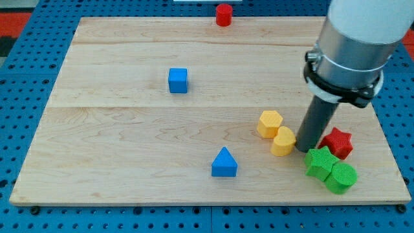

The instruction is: Move the yellow hexagon closer to the blue cube

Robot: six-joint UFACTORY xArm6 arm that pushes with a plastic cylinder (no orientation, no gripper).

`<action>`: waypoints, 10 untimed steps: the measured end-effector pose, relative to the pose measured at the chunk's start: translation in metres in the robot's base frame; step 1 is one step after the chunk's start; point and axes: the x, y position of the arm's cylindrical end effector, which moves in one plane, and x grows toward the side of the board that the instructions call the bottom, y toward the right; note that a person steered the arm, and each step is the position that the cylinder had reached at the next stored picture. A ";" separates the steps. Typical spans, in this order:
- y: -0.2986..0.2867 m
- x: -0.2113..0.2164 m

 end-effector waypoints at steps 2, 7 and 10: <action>-0.061 -0.018; -0.070 -0.081; -0.166 -0.099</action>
